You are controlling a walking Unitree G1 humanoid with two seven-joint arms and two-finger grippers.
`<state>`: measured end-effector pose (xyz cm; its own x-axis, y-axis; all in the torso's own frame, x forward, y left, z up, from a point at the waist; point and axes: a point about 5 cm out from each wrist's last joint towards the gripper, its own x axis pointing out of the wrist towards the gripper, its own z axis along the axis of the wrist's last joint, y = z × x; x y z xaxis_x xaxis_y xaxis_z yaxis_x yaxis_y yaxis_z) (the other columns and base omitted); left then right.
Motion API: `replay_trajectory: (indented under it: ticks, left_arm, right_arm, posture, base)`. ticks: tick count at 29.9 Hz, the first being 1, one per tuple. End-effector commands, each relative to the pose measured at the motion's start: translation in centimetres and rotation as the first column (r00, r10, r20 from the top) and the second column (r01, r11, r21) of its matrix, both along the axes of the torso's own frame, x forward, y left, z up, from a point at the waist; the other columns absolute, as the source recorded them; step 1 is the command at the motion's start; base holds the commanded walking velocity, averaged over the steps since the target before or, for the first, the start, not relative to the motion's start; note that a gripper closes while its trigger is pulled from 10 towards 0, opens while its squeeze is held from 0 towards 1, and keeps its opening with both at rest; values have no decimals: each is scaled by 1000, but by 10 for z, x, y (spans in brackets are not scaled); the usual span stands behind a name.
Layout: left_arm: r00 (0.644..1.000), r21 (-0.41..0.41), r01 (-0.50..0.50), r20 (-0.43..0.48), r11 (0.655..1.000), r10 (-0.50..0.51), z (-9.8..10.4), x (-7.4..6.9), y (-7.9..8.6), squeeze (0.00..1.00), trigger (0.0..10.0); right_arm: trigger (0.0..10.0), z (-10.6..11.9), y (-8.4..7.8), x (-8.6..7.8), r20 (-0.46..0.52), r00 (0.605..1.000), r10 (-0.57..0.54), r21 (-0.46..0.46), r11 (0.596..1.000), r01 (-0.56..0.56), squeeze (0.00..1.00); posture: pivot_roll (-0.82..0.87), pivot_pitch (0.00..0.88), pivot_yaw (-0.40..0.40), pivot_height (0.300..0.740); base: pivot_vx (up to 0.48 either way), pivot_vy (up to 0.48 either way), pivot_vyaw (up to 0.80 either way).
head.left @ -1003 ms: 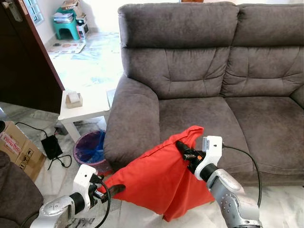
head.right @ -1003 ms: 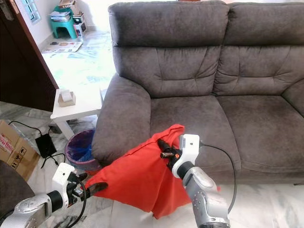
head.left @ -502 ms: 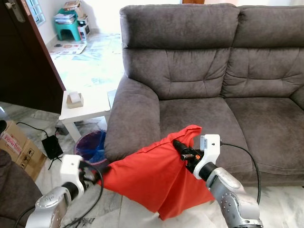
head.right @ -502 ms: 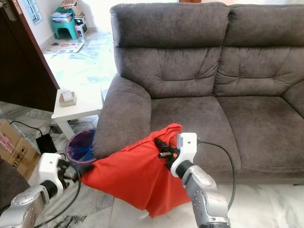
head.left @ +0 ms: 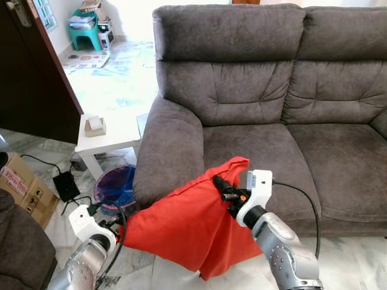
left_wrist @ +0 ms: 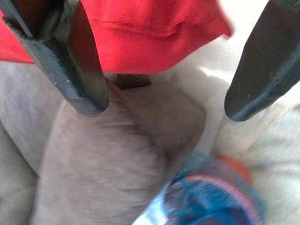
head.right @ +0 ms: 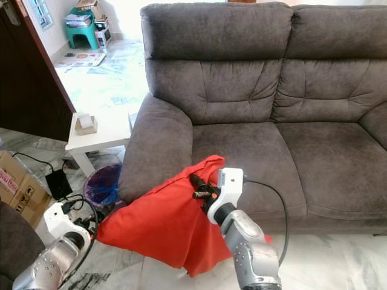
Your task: Move the pillow to the sofa from floor
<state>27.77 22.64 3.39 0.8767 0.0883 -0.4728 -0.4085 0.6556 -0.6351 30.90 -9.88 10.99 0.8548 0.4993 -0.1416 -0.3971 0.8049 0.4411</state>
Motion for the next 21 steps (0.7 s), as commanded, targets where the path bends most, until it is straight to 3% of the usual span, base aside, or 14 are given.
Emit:
replay_trajectory:
  ticks: [1,6,14,21]
  left_arm:
    - [999,-31,-28,-46,999,26,-5,-5,2,0,10000]
    - [996,-41,-37,-85,998,33,-4,-5,6,0,10000]
    - [995,93,-26,-98,995,35,0,-9,12,0,10000]
    - [996,112,-14,-82,994,23,4,-10,5,0,10000]
  right_arm:
    - [10000,39,9,9,169,986,8,43,999,-15,0]
    - [10000,42,14,14,173,985,-10,56,998,0,0]
    - [10000,37,10,17,155,988,-26,51,999,19,0]
    - [10000,38,1,24,146,985,-90,49,995,83,0]
  posture:
    - [129,87,27,740]
    - [141,87,51,740]
    - [174,93,24,740]
    - [172,98,11,740]
  base:
    - [0,0,0]
    - [0,0,0]
    - [0,0,0]
    - [0,0,0]
